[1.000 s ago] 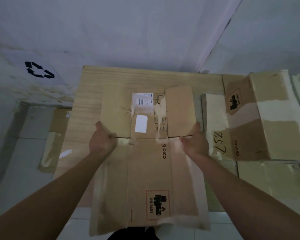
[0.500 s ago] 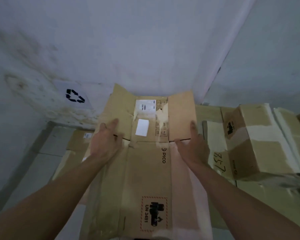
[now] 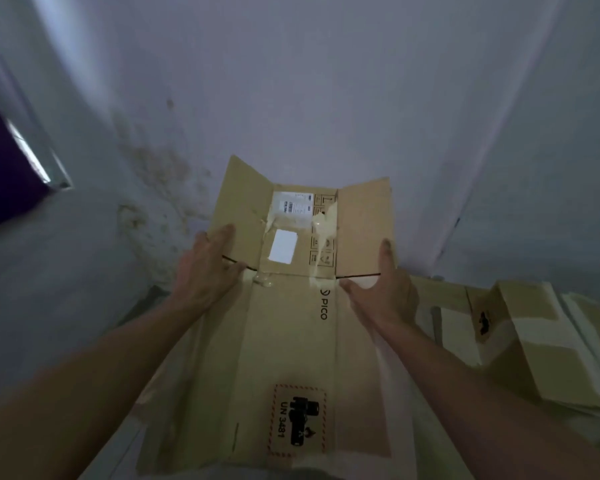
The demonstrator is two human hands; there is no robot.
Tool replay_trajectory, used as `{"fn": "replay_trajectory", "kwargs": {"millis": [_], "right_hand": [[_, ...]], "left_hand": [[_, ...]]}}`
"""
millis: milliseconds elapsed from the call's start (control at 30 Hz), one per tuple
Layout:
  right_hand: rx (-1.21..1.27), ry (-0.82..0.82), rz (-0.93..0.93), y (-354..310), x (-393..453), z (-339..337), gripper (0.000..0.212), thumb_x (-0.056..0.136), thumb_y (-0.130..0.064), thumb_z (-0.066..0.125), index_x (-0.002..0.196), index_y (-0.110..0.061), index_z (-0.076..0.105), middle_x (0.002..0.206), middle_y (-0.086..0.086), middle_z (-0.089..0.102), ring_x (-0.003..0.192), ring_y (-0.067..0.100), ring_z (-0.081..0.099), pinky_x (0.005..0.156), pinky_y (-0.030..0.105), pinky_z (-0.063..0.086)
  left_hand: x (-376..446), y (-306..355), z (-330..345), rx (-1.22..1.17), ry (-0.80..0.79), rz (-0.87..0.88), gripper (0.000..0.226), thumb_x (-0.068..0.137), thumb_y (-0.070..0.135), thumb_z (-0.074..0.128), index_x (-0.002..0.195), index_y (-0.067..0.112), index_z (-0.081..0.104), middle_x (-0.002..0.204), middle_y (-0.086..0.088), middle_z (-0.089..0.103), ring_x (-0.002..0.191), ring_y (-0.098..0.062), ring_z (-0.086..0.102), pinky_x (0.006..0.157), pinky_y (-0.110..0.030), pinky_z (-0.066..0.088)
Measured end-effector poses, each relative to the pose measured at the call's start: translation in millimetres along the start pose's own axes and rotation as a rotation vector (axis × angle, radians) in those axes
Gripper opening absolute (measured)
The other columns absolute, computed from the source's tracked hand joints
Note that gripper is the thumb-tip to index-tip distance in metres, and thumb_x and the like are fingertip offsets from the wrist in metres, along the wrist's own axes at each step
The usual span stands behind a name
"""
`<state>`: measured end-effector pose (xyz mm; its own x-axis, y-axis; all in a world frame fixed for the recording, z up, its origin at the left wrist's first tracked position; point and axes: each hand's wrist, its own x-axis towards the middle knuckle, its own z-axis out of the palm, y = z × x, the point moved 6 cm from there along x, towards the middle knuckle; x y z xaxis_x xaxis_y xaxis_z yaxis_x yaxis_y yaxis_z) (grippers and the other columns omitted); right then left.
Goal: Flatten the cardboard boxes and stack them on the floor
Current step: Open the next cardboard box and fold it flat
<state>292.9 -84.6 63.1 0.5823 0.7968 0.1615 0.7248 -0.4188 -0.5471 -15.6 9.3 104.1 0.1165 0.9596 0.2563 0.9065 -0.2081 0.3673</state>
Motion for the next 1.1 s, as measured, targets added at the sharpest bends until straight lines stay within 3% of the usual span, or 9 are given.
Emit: {"fn": "replay_trajectory", "kwargs": {"millis": [267,567,733,1000,1100], "right_hand": [[-0.004,-0.001,-0.042,-89,-17,35,0.114,0.075,-0.070,0.070,0.159,-0.033,0.004,0.125,0.015,0.053,0.116,0.035,0.056,0.095,0.040,0.045],[-0.003,-0.029,-0.009,-203,-57,148,0.113,0.072,-0.069,0.073,0.158,-0.033,0.010,0.130,0.020,0.055,0.119,0.038,0.056,0.095,0.042,0.046],[0.012,-0.040,0.002,-253,-63,212,0.111,0.071,-0.067,0.075,0.157,-0.032,0.013,0.128,0.018,0.056,0.117,0.037,0.057,0.093,0.042,0.047],[-0.033,-0.133,0.071,-285,-44,323,0.106,0.077,-0.059,0.075,0.157,-0.032,0.011,0.123,0.019,0.056,0.113,0.038,0.058,0.090,0.040,0.046],[-0.044,-0.163,0.104,-281,-29,377,0.105,0.077,-0.057,0.075,0.156,-0.034,0.009,0.133,0.020,0.052,0.115,0.039,0.058,0.091,0.042,0.048]], "left_hand": [[23,-85,-42,0.000,0.040,0.009,0.069,0.083,0.046,0.070,0.143,0.032,0.038,0.117,-0.014,0.048,0.096,-0.039,0.060,0.083,-0.042,0.049],[68,-251,-56,-0.014,-0.010,-0.011,0.075,0.084,0.049,0.068,0.148,0.033,0.034,0.129,-0.012,0.049,0.105,-0.034,0.059,0.084,-0.039,0.047],[103,-320,-58,-0.002,-0.032,-0.015,0.073,0.087,0.046,0.066,0.150,0.032,0.034,0.133,-0.014,0.045,0.110,-0.035,0.057,0.092,-0.041,0.047],[162,-399,5,0.060,-0.099,-0.022,0.065,0.092,0.036,0.062,0.151,0.029,0.034,0.126,-0.016,0.046,0.096,-0.040,0.060,0.086,-0.045,0.049],[186,-428,52,0.069,-0.144,-0.044,0.061,0.095,0.034,0.058,0.151,0.032,0.034,0.127,-0.014,0.045,0.098,-0.038,0.061,0.087,-0.045,0.049]]}}
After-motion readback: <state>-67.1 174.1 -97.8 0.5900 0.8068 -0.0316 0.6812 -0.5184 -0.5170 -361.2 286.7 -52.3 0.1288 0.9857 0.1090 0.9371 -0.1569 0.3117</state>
